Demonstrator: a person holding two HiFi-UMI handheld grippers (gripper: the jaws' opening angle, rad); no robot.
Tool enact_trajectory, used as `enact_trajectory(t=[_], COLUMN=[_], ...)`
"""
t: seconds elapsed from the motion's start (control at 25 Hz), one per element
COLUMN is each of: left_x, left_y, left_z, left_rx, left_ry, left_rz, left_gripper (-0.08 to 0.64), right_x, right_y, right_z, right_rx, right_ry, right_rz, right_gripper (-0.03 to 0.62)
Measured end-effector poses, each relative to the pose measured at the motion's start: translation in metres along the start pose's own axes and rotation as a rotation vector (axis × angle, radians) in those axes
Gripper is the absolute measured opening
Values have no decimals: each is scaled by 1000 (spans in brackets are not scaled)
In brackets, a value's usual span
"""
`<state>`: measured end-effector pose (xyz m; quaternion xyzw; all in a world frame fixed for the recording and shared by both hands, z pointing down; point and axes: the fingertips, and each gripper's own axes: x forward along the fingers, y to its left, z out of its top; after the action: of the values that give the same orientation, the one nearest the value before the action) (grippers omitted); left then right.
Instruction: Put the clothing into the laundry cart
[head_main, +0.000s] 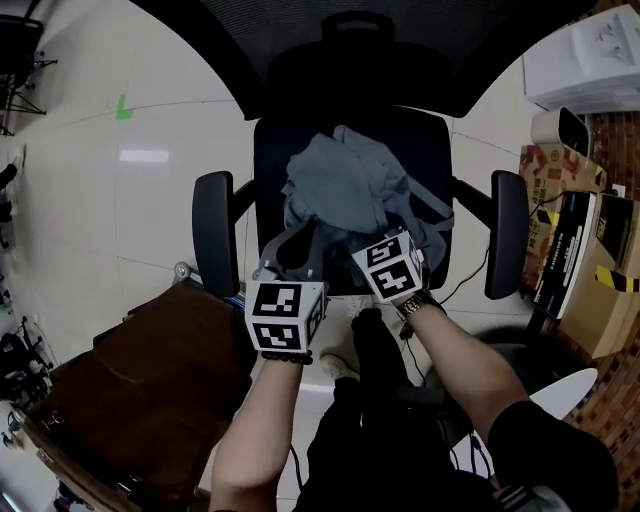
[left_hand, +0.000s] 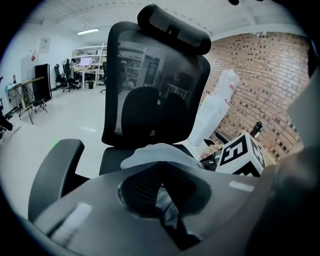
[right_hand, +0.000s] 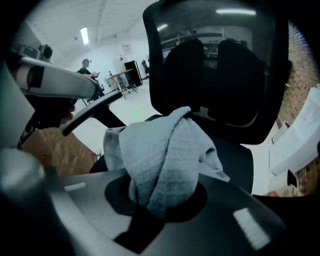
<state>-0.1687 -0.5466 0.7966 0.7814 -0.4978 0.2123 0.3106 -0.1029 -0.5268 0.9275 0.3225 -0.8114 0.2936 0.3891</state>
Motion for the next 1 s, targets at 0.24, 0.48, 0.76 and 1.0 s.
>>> enact_trajectory(t=[0.24,0.48,0.76,1.0], left_x=[-48,-113,-203,-312], left_y=[-12,-16,-29,-38], left_z=[30,69,100,136], left_rx=[13,21,11,14], left_ry=[-44,-110,-221,-333], left_rz=[27,77,150,226], left_gripper=[2,2,2,2], right_x=[-64,-142,-231,-326], right_y=[28,66,126,198], right_z=[41,95,138,189], right_rx=[-20,-71,-160,-247], right_ry=[-87,-191,-318,-446], right_rz=[27,63,123,183], right_gripper=[74,72,72,72])
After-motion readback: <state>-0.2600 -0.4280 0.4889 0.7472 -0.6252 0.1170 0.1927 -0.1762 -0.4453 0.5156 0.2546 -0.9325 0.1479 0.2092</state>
